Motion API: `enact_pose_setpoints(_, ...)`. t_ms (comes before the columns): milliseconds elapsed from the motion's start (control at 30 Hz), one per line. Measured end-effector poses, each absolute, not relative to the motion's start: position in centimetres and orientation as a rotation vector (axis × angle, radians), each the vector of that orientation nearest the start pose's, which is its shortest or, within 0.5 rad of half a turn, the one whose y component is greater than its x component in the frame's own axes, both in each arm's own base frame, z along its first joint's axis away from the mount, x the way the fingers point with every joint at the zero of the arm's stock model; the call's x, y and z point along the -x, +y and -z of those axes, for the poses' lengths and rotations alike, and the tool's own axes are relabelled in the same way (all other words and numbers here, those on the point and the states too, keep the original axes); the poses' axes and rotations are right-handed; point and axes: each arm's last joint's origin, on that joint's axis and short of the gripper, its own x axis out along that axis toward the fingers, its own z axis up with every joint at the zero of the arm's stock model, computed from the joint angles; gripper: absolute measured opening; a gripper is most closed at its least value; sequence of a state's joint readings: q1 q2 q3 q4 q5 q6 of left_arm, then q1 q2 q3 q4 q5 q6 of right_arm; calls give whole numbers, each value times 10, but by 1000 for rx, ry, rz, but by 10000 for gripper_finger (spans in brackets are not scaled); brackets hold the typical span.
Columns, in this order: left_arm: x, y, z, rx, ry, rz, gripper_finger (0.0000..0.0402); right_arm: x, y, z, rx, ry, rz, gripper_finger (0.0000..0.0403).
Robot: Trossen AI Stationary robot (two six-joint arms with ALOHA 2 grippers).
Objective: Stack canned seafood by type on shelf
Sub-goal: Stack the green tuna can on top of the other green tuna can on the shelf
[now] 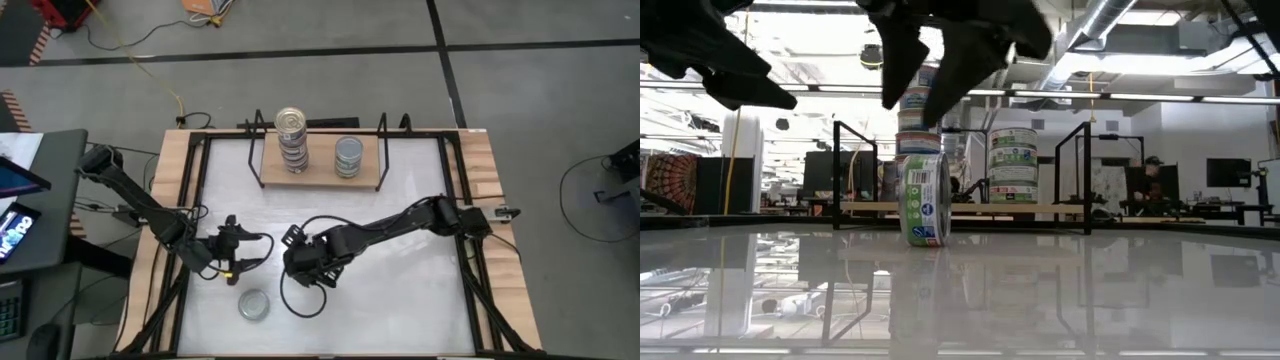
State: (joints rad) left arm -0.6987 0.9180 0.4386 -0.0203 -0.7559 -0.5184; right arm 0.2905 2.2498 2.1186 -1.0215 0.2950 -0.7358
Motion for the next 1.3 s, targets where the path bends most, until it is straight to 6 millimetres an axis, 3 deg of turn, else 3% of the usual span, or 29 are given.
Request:
enact_pose_setpoints(167,-152,-101,-208,178,367,-156,288,-458,128,-233,1032,1264,-469,290)
enact_pose_setpoints(300,-151,-102,-208,200,379,-146,288,-460,129,-212,1274,1391,-420,290)
enact_pose_setpoints(400,-151,-102,-207,207,384,-141,288,-462,133,-208,1424,1395,-358,290)
enact_pose_setpoints(667,-151,-102,-207,202,385,-141,288,-460,144,-214,1437,1341,-414,290)
enact_pose_setpoints(767,-151,-102,-207,202,385,-141,288,-461,134,-218,1420,1355,-396,290)
enact_pose_setpoints(1000,-151,-102,-207,207,392,-127,288,-470,83,-219,1357,1450,-362,290)
enact_pose_setpoints(1300,-150,-102,-205,179,413,-127,288,-471,72,-214,1320,1460,-448,290)
